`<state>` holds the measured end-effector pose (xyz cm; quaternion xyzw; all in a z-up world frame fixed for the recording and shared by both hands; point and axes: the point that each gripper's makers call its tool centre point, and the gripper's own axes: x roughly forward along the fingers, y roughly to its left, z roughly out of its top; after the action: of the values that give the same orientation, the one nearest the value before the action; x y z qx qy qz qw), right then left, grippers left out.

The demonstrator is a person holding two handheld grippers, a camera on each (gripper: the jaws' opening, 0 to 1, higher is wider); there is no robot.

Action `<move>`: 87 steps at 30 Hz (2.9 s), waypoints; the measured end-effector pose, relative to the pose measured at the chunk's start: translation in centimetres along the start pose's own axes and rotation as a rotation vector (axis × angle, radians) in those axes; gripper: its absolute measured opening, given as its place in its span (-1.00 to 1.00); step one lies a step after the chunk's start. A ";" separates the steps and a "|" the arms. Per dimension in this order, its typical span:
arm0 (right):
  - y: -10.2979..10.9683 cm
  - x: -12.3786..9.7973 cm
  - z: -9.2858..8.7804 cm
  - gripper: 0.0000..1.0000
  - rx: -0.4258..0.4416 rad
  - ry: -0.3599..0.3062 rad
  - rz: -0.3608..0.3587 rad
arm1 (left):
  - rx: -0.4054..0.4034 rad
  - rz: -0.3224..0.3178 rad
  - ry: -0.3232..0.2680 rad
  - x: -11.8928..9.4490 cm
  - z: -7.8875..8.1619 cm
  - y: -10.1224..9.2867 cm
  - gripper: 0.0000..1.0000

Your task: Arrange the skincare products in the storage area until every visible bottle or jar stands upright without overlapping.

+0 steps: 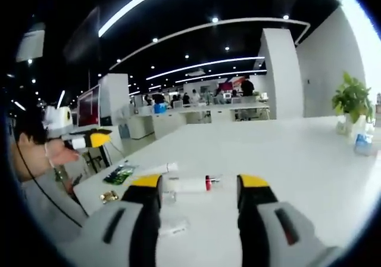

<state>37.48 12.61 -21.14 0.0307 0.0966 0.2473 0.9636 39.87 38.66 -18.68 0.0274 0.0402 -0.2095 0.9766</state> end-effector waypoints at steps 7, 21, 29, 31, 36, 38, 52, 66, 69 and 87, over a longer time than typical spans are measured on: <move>-0.2 0.1 -0.4 0.04 0.010 0.007 -0.005 | 0.000 -0.054 0.022 1.9 -0.5 0.1 -0.14; -1.1 0.8 -1.2 0.04 0.024 0.016 0.011 | 0.050 -0.273 0.240 7.9 -6.1 -2.9 -0.27; -1.7 0.9 -2.0 0.04 0.044 0.028 -0.001 | 0.074 -0.331 0.332 10.6 -8.4 -3.9 -0.24; -1.7 0.9 -2.1 0.04 0.042 0.033 -0.002 | 0.085 -0.341 0.359 11.4 -9.0 -3.9 -0.24; -2.4 0.9 -2.4 0.04 0.021 0.041 -0.006 | 0.024 -0.415 0.415 12.9 -9.9 -5.2 -0.25; -2.9 1.0 -2.0 0.01 0.016 0.029 -0.014 | 0.078 -0.419 0.455 13.4 -10.7 -5.3 -0.29; -3.5 2.5 -1.4 0.05 -0.021 0.015 0.031 | 0.347 -0.519 0.686 14.1 -16.2 -6.1 -0.36; -1.3 9.1 0.9 0.09 -0.219 0.049 0.276 | 0.484 -0.594 0.714 14.4 -17.0 -5.8 -0.41; -1.1 10.6 0.8 0.09 -0.280 0.060 0.295 | 0.482 -0.596 0.731 14.4 -17.1 -5.8 -0.41; -1.9 19.7 -8.1 0.17 -0.526 0.397 0.501 | 0.579 -0.678 0.810 14.4 -18.2 -5.5 -0.40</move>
<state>53.67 20.53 -32.65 -0.2422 0.2035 0.4917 0.8113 49.45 29.07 -38.27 0.3555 0.3567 -0.4845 0.7153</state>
